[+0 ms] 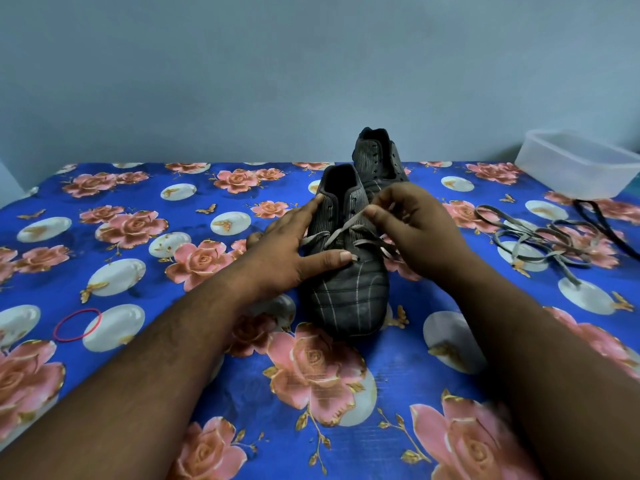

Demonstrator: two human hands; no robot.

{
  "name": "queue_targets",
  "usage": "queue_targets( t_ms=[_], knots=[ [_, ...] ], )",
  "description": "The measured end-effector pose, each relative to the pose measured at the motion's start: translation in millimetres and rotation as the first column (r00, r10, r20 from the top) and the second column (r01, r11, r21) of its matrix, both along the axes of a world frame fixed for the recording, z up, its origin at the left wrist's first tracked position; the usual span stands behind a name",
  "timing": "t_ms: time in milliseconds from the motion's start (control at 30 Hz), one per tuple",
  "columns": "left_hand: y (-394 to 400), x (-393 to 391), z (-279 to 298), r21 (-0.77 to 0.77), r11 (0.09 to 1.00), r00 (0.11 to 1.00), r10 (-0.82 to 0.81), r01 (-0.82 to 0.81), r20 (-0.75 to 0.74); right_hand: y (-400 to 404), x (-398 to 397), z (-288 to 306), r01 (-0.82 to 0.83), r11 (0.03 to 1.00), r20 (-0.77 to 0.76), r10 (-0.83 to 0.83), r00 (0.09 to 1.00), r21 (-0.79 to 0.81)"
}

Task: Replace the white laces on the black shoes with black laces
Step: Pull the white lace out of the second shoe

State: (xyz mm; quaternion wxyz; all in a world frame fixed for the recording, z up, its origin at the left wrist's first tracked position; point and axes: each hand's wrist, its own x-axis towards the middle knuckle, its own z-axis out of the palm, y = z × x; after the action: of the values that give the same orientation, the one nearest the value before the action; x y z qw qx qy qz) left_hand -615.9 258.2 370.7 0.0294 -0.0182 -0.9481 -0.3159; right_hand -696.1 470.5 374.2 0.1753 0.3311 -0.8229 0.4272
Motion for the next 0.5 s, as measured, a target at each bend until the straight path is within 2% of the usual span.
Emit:
queue_targets(
  t_ms=[67,133,233,433,500],
  knots=[
    [-0.6,-0.7,-0.9,-0.006,1.0,1.0,0.002,-0.002,0.009,5.4,-0.8,4.7,0.074,0.993,0.116,-0.063,0.991,-0.094],
    [-1.5,-1.4,-2.4,-0.006,1.0,1.0,0.007,-0.007,0.011,11.0,-3.8,4.1,0.135,0.985,0.157,-0.118,0.981,-0.104],
    [-3.4,-2.6,-4.4,0.009,1.0,1.0,0.007,-0.007,0.004,11.1,-5.8,-2.5,0.2,0.98,0.035,-0.2,0.979,0.012],
    [-4.6,-3.7,-6.9,0.034,0.999,1.0,0.009,-0.009,-0.005,-6.6,8.8,-4.5,0.06,0.985,-0.178,-0.03,0.984,0.165],
    [-3.8,-2.8,-6.4,0.039,0.999,1.0,0.014,-0.014,-0.002,-7.7,8.3,-6.2,0.047,0.982,-0.202,-0.009,0.979,0.183]
  ],
)
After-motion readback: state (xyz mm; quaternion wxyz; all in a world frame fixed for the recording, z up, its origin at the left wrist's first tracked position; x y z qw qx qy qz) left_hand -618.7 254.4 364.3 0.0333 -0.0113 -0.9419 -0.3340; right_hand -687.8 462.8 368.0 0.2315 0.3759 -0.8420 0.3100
